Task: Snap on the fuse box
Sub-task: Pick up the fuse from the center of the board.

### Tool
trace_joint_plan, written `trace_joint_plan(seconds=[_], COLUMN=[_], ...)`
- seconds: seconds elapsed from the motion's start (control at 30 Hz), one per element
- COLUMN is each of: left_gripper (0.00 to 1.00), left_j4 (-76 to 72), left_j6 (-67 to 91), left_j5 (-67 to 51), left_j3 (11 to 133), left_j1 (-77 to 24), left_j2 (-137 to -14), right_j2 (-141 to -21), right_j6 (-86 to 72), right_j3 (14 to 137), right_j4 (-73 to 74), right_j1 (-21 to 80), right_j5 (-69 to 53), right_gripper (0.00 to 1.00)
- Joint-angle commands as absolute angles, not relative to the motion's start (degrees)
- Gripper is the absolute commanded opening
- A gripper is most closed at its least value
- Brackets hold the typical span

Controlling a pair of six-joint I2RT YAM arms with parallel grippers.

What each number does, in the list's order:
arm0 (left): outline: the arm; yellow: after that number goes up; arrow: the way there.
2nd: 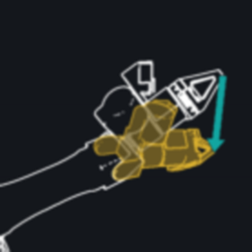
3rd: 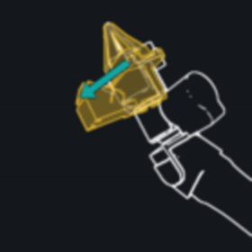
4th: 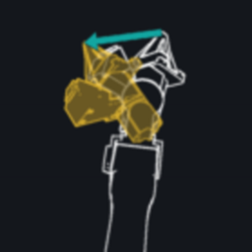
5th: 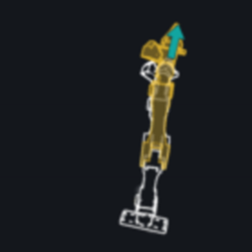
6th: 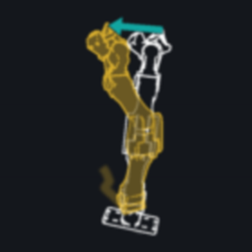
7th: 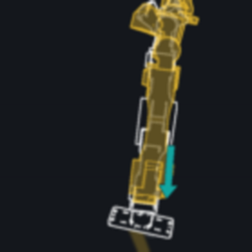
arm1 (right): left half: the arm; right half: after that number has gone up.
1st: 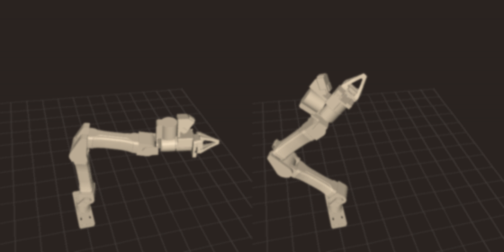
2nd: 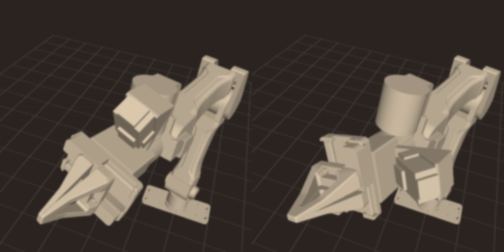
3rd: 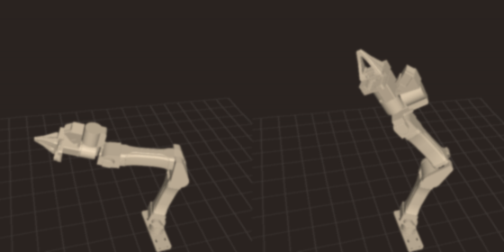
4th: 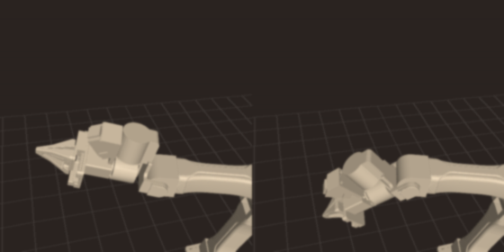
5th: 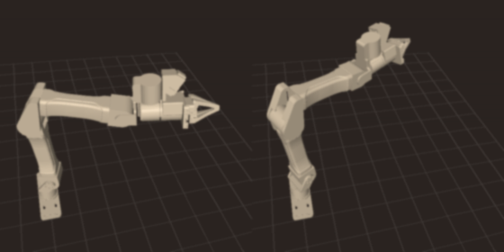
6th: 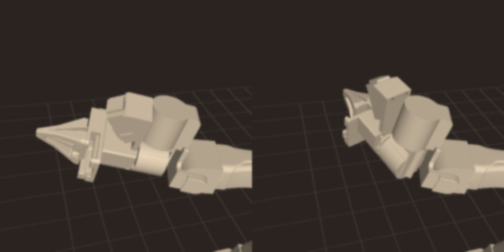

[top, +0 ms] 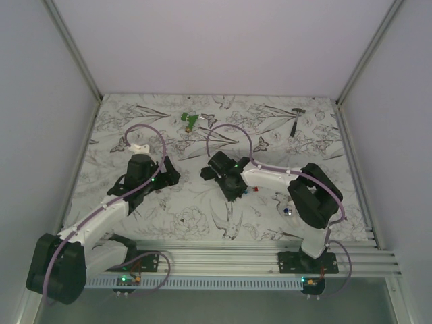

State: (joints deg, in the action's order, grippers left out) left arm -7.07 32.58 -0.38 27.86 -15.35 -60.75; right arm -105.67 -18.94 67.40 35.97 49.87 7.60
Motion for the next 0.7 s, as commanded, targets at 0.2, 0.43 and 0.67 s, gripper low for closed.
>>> trace_joint_plan(seconds=[0.2, 0.43, 0.67], left_gripper=[0.99, 0.98, 0.91], left_j4=[-9.65, -14.88, -23.94], left_j6=[34.51, 35.34, 36.03], left_j5=[-6.18, -5.55, -5.6], left_j3=[28.71, 29.79, 30.53], left_j1=[-16.41, -21.9, -27.4], left_j2=[-61.7, -64.81, -68.94], right_j2=[-102.21, -99.31, -95.57], right_j6=[-20.72, -23.24, -28.31], right_j3=[66.83, 66.18, 65.3], right_j4=[31.85, 24.71, 15.57], right_j1=[49.89, 47.4, 44.56], right_j5=[7.81, 7.49, 6.69], right_gripper=[0.28, 0.28, 0.29])
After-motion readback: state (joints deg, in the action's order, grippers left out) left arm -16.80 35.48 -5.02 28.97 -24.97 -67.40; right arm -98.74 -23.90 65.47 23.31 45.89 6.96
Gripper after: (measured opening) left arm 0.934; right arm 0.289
